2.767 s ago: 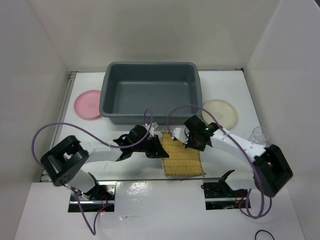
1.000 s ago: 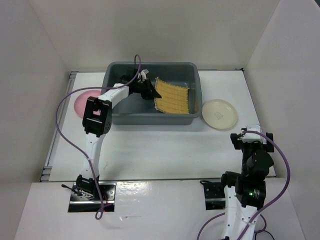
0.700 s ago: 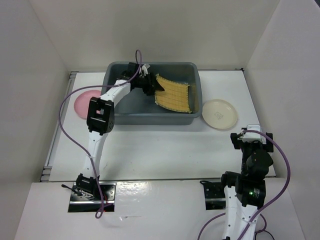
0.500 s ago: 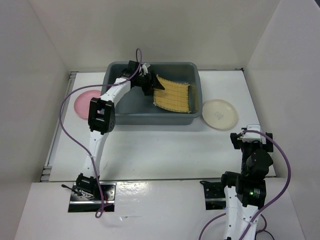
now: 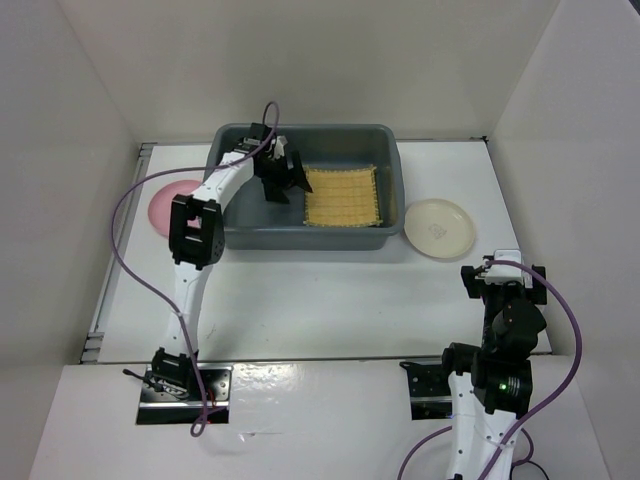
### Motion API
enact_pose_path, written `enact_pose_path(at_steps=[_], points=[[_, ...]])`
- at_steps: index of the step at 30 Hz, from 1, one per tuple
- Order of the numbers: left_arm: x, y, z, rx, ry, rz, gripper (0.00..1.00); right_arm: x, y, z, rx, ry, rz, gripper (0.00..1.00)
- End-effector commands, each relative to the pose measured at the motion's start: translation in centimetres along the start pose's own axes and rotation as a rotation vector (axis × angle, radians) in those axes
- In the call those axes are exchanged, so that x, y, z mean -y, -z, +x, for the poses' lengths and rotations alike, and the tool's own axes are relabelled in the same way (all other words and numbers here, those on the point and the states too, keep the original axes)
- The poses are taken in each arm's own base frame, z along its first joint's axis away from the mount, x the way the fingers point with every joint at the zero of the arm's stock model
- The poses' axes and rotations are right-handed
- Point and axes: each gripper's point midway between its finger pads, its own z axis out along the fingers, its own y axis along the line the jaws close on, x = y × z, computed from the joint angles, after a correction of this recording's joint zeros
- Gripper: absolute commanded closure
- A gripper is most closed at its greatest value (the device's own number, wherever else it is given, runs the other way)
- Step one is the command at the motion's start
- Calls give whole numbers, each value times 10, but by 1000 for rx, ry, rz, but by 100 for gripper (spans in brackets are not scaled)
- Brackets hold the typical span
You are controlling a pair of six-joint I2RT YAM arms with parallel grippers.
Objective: Place the mixed dishes into the plastic bin
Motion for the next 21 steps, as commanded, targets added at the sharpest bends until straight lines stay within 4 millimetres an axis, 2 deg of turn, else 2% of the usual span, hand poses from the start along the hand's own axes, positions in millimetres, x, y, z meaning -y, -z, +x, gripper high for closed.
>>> enact_pose_path(at_steps=[1, 2, 3, 4, 5, 6, 7, 8, 9, 10, 11, 14, 15, 16, 17, 18, 19, 21], points=[[7, 62, -22, 134, -99, -129, 8, 7, -1, -12, 51, -19, 36, 1], [2, 70, -23, 156, -106, -174, 8, 7, -1, -12, 51, -19, 36, 1], [7, 94, -26, 207, -116, -208, 7, 7, -1, -12, 51, -19, 36, 1], [-5, 112, -32, 275, -113, -313, 7, 7, -1, -12, 51, -19, 36, 1], [17, 162, -51, 433, -143, -309, 1, 7, -1, -12, 51, -19, 36, 1], [18, 190, -57, 524, -117, -335, 0, 6, -1, -13, 55, -19, 28, 1], [-15, 204, -50, 570, -56, -425, 0, 4, -1, -14, 59, -19, 19, 1], [7, 262, -57, 741, -32, -357, 0, 5, 0, -15, 68, -20, 23, 1], [0, 281, -56, 790, 53, -309, 0, 2, 0, -17, 78, -4, 1, 1], [-34, 312, -62, 841, 143, -294, 0, 2, 0, -17, 78, -4, 1, 1], [-40, 321, -50, 814, 185, -214, 0, -2, -2, -15, 75, -3, -12, 1], [-86, 355, -49, 849, 293, -148, 0, -3, 0, -17, 88, -4, -18, 1], [-110, 347, -38, 827, 357, -156, 0, -4, 0, -17, 92, -3, -26, 1], [-125, 347, -37, 838, 428, -132, 0, -4, 0, -17, 92, 6, -26, 1], [-149, 354, -30, 842, 512, -132, 0, -4, 0, -17, 92, 6, -26, 1], [-162, 352, -25, 845, 564, -125, 0, -4, 0, -17, 92, 6, -26, 1], [-183, 337, -13, 834, 662, -109, 0, -4, 0, -17, 92, 6, -26, 1], [-209, 328, 0, 839, 767, -88, 0, -4, 0, -17, 92, 6, -26, 1]])
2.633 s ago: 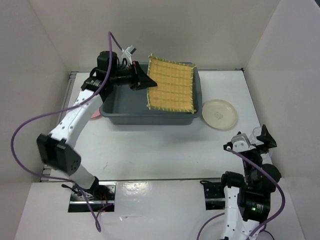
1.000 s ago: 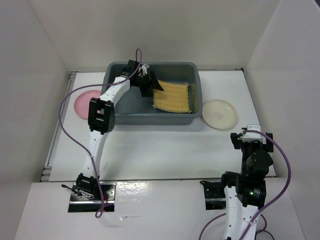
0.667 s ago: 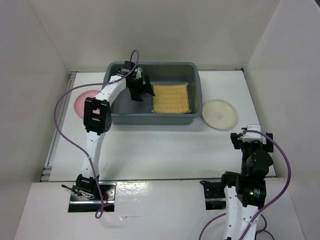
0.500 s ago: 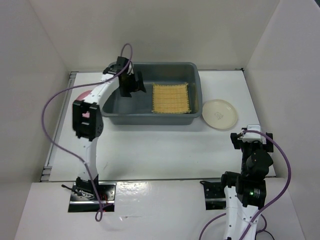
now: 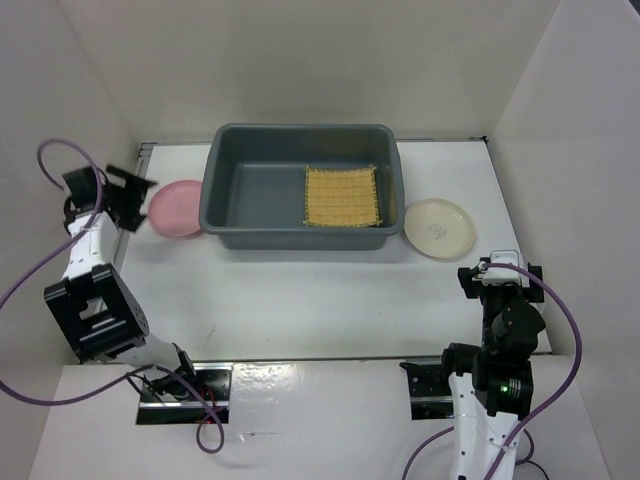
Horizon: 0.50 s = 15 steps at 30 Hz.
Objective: Place the mixed dishes into the plastic bin
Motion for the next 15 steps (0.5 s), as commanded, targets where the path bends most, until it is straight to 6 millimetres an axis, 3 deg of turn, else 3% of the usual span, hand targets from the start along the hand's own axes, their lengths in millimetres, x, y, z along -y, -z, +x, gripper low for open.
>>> enact_pose_path(at_steps=[1, 4, 9, 15], points=[[-46, -20, 41, -128, 249, -39, 0, 5, -1, -11, 52, 2, 21, 1], [-78, -33, 54, -132, 260, -131, 0, 5, -1, -11, 52, -7, 21, 1], [-104, -53, 67, -169, 241, -184, 0, 3, -1, -12, 56, -7, 13, 1], [-139, -88, 99, -285, 299, -233, 0, 5, -1, -11, 51, -8, 22, 1]])
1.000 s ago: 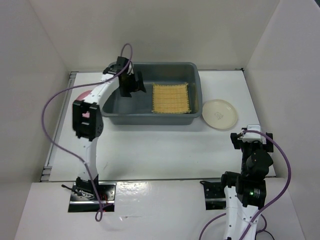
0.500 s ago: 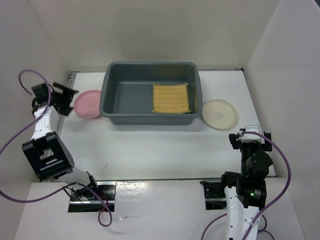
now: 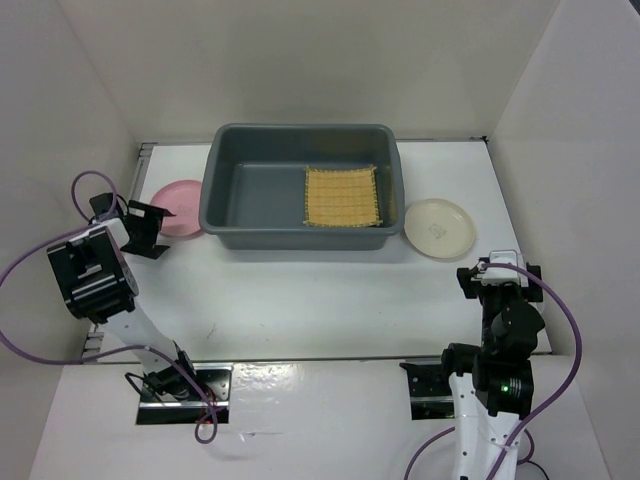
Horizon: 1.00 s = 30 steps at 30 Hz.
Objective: Place the mixed dishes into the plastic bin
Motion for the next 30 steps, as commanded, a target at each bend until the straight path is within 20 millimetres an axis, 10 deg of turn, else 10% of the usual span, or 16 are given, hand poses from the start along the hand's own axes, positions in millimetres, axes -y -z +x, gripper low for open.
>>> enact_pose_path(at_steps=[1, 10, 23, 27, 30], points=[[-3, -18, 2, -39, 22, 13, 0, 7, 0, -12, 49, -17, 35, 1], [3, -33, -12, -18, 23, 23, 1, 4, -2, -11, 53, -17, 26, 1], [6, -39, -6, -41, 43, 74, 63, 3, 0, -13, 66, -28, 21, 1], [5, -36, -3, -56, 49, 67, 95, 3, 0, -13, 66, -28, 21, 1], [2, -23, -9, -29, 65, 53, 100, 3, 0, -13, 66, -28, 21, 1]])
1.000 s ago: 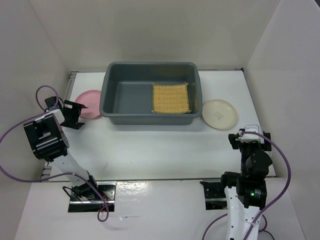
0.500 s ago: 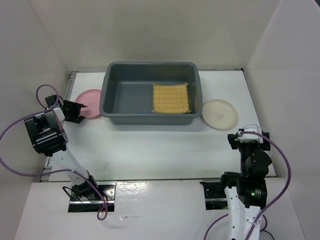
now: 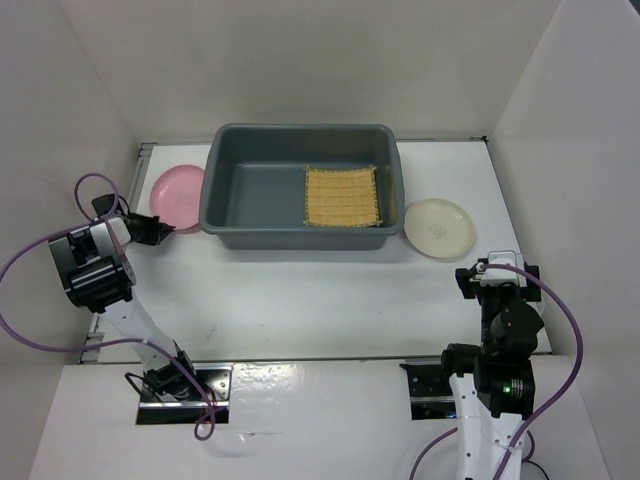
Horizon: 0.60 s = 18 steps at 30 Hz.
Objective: Place the mixed dishes into the plastic bin
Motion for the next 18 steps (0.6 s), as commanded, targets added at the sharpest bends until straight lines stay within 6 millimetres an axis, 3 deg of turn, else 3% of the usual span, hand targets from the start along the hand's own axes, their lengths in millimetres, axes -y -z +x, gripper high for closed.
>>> enact_pose_path(at_steps=[1, 2, 4, 10, 14, 15, 18], points=[[7, 19, -7, 36, 8, 12, 100, 7, 0, -13, 56, -21, 33, 1], [-2, 24, -11, 59, 36, -24, 100, 7, 0, -13, 56, -21, 33, 1], [8, 43, -19, 109, 30, -16, 100, 7, 1, -14, 64, -22, 37, 1], [59, 97, -30, 219, 58, 88, 100, 8, 1, -16, 72, -24, 41, 1], [104, 140, -36, 308, 15, 168, 100, 7, 1, -14, 72, -24, 41, 1], [132, 162, -34, 366, -36, 223, 100, 7, 1, -14, 72, -24, 41, 1], [185, 209, -12, 430, -128, 398, 100, 7, 1, -14, 72, -24, 41, 1]])
